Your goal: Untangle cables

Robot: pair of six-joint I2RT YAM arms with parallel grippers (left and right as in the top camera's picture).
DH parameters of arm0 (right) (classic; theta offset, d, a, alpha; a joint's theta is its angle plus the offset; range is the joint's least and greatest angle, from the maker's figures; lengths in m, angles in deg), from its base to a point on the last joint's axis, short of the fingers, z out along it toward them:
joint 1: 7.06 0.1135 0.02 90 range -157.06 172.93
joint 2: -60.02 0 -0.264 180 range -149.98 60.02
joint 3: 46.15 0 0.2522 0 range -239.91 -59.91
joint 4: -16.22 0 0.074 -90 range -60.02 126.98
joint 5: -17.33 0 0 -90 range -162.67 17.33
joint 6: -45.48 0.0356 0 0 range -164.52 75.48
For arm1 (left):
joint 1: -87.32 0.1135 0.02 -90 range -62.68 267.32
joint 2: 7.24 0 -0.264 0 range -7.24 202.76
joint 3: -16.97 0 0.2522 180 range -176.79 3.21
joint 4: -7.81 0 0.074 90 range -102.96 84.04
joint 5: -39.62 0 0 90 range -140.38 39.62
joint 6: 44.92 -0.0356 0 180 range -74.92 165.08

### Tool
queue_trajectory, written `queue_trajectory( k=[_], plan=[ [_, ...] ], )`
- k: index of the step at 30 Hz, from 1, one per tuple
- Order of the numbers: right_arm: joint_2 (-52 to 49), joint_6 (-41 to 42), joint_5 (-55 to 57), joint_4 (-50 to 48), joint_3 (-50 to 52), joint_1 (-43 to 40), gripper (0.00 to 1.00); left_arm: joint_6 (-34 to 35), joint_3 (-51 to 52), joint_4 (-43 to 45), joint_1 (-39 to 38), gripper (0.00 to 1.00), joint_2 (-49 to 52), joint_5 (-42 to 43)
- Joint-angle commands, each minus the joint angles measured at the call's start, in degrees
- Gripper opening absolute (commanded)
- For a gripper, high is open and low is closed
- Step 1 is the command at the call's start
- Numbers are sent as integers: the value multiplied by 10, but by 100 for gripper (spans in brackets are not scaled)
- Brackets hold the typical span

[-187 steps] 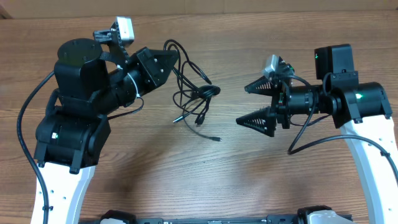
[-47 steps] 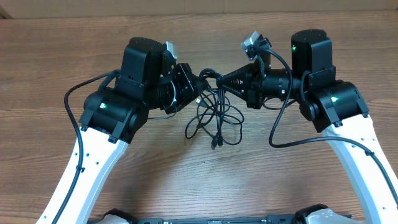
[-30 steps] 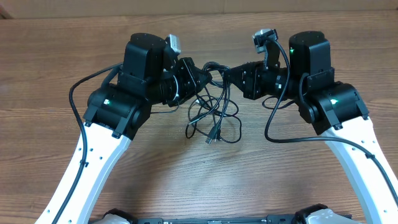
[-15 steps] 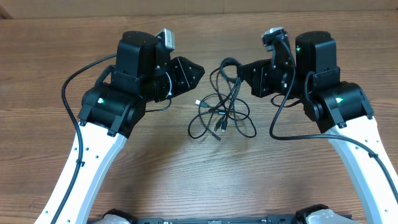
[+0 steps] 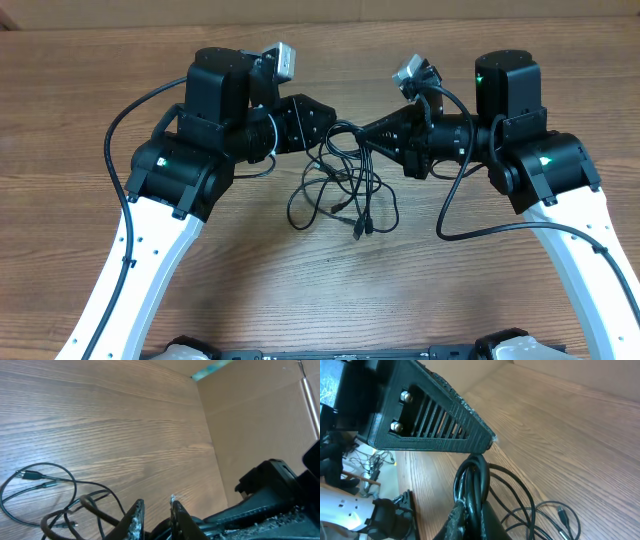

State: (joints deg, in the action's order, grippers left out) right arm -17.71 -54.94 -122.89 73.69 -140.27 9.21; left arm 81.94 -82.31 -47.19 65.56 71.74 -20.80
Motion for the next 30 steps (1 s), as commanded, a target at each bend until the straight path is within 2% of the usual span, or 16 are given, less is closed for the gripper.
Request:
queue_trajectory(
  k=[1, 5, 9, 11, 14, 20, 22, 24, 25, 26, 30],
  plan=[
    [7, -1, -19, -10, -7, 1, 4, -14, -4, -1, 0, 18, -11, 47],
    [7, 51, 46, -14, -7, 0, 4, -13, -4, -15, 0, 37, -11, 49],
    [7, 104, 86, -28, -7, 0, 4, 2, -4, -26, 1, 38, -11, 47],
    [7, 120, 83, -36, -7, 1, 4, 26, -4, -35, 1, 35, -11, 45],
    [7, 119, 14, -56, -7, 1, 4, 28, -4, -35, 1, 36, -11, 45],
    [7, 119, -37, -64, -7, 1, 4, 39, -4, -25, 1, 35, -11, 43],
    [7, 119, -39, -64, -7, 1, 4, 39, -4, -22, 1, 31, -11, 43],
    [7, 119, -40, -64, -7, 1, 4, 39, -4, -20, 1, 22, -11, 37],
    [7, 119, -44, -64, -7, 1, 4, 45, -4, -20, 1, 11, -11, 30],
    [7, 119, -56, -64, -7, 1, 4, 50, -4, -18, 1, 4, -11, 30],
    [7, 119, -69, -61, -7, 1, 4, 56, -4, -3, 1, 4, -11, 30]
  ],
)
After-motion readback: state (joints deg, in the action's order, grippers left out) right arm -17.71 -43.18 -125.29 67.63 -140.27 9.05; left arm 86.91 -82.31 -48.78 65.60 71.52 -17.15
